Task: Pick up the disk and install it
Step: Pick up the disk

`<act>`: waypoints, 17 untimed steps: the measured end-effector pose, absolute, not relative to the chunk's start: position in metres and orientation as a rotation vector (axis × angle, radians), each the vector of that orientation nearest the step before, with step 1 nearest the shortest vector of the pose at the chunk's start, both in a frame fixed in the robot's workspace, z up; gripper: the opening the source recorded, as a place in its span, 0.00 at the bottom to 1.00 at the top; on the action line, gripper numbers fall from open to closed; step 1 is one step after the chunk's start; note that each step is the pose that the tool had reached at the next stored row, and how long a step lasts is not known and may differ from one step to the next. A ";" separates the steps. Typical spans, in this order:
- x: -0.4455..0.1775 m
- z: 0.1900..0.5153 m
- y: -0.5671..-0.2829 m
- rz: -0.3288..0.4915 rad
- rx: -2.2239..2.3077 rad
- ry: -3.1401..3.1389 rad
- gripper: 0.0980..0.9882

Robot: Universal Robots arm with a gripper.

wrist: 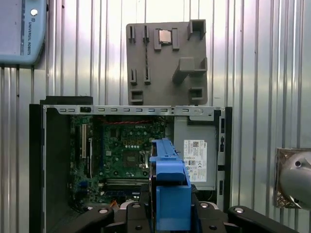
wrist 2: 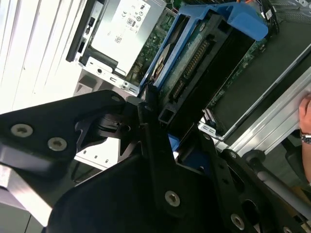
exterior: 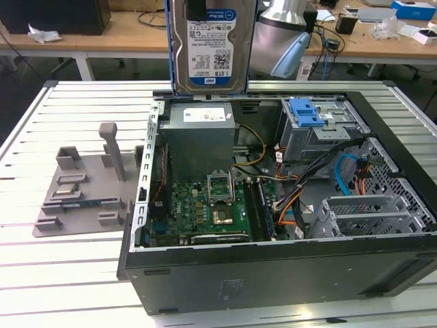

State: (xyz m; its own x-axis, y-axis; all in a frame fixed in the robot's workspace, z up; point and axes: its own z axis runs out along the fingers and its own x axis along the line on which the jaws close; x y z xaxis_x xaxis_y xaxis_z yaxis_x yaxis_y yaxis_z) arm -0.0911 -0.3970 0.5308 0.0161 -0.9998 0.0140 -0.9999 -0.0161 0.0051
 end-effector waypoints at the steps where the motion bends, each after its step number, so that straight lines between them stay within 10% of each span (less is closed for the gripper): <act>1: -0.091 0.531 -0.399 0.010 2.230 -2.194 0.30; 17: -0.089 0.527 -0.435 0.010 2.230 -2.194 0.30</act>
State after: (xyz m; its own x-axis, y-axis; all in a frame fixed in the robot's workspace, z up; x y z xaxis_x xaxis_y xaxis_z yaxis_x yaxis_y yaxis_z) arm -0.0891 -0.4353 0.5270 0.0161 -0.9998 0.0140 -0.9999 -0.0160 0.0051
